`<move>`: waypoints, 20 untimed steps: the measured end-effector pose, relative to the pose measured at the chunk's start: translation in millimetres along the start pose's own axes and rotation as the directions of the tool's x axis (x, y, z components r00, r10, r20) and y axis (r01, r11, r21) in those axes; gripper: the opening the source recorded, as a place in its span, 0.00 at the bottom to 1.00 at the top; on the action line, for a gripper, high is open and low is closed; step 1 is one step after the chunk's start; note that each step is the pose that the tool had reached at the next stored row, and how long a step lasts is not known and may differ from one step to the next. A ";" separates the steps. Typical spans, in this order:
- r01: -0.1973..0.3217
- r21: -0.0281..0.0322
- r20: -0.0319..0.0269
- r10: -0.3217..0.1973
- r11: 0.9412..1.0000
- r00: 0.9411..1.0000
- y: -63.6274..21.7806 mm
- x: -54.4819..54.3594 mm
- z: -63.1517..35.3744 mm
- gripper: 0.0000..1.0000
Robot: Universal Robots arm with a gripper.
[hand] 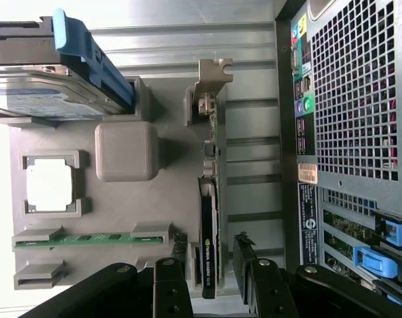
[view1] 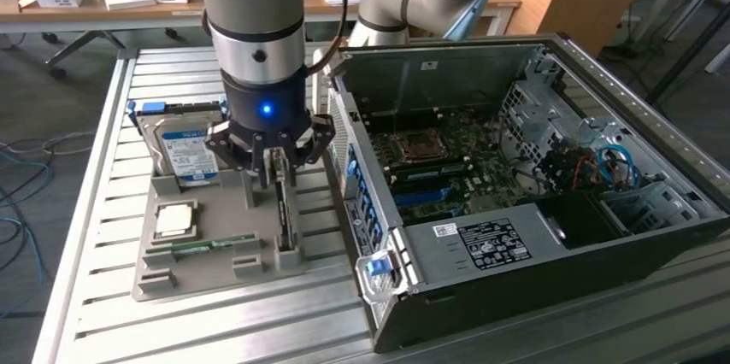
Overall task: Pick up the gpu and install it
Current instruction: 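Pick up the gpu and move the gpu toward the slot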
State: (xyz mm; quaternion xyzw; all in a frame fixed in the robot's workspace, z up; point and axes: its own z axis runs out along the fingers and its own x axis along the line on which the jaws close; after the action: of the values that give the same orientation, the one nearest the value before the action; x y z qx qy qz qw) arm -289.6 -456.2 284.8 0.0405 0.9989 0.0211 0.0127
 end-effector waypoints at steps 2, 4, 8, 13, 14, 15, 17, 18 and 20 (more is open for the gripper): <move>0.000 0.000 0.000 0.000 1.000 1.000 0.0 -0.6 0.5 0.41; 0.000 0.000 0.000 0.000 1.000 1.000 -0.1 -0.6 2.9 0.41; 0.000 0.000 0.000 0.000 1.000 1.000 -0.4 -0.4 10.2 0.41; 0.000 0.000 0.000 0.000 1.000 1.000 -0.8 -0.2 19.4 0.41; 0.000 0.000 0.000 0.000 1.000 1.000 -0.9 -0.2 21.1 0.41; 0.000 0.000 0.000 0.000 1.000 1.000 -1.0 -0.1 22.9 0.41; 0.000 0.000 0.000 0.000 1.000 1.000 -1.1 -0.1 26.5 0.41; 0.000 0.000 0.000 0.000 1.000 1.000 -1.2 0.0 28.1 0.41; 0.000 0.000 0.000 0.000 1.000 1.000 -1.3 0.0 30.2 0.41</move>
State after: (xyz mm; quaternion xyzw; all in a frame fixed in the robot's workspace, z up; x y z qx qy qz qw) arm -288.9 -456.2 254.6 0.0405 0.9989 0.0210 0.0126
